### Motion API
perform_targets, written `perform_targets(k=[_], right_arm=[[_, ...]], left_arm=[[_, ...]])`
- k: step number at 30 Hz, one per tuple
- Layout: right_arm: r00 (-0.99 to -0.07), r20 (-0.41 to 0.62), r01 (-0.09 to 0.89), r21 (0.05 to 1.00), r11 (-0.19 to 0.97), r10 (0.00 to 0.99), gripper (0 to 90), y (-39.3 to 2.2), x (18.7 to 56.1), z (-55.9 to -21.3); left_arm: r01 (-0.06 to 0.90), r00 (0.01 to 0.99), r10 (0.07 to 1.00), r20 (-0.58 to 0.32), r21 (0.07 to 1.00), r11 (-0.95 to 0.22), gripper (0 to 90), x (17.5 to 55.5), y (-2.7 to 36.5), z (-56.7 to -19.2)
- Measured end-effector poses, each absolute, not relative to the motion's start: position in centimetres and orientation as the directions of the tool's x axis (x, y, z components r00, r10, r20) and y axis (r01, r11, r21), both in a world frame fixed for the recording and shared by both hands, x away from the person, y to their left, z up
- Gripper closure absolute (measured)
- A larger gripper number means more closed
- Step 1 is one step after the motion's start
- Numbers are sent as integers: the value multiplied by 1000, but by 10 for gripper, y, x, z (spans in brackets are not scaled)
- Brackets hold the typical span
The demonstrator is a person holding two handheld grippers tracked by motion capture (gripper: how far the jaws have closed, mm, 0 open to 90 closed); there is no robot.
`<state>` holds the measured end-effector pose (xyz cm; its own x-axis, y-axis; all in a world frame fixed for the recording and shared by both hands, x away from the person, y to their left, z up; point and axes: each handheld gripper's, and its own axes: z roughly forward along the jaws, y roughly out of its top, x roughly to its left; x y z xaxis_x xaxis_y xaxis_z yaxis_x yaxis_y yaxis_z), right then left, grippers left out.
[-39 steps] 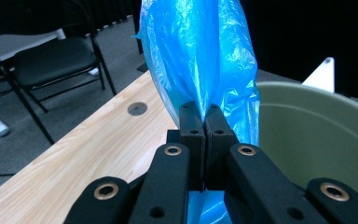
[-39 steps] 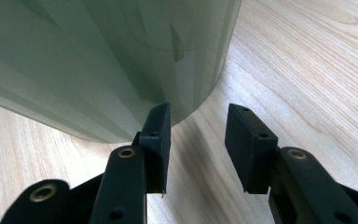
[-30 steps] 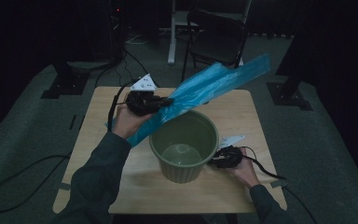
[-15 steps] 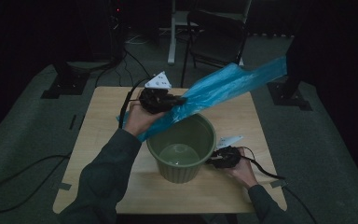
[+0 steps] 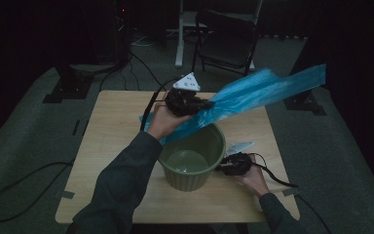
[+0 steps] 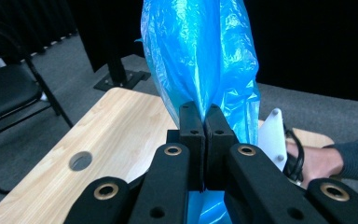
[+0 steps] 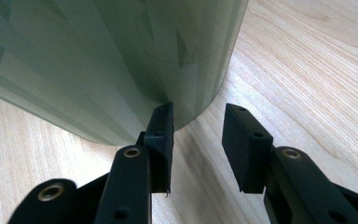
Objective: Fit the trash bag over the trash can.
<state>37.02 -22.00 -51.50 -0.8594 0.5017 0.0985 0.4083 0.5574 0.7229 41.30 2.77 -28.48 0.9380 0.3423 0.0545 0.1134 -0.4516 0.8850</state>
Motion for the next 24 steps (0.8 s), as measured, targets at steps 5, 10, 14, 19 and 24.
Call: perform_targets(k=[5, 10, 14, 19, 24], right_arm=[[-861, 97, 406, 723, 559, 499, 634, -220, 371, -515], [-859, 100, 410, 721, 558, 503, 634, -220, 371, -514], [-858, 100, 412, 720, 558, 504, 633, -221, 370, -514], [-860, 87, 401, 724, 562, 503, 632, -222, 370, -513], [-859, 87, 402, 725, 559, 505, 633, -223, 370, -513]], left_arm=[[100, 949, 311, 58, 879, -466, 889, 411, 9, -285], [78, 961, 269, 59, 878, -473, 888, 407, -12, -282], [76, 969, 242, 41, 887, -456, 888, 405, -26, -282], [68, 972, 232, 48, 881, -468, 887, 404, -30, -284], [85, 968, 247, 38, 880, -467, 887, 404, -18, -288]])
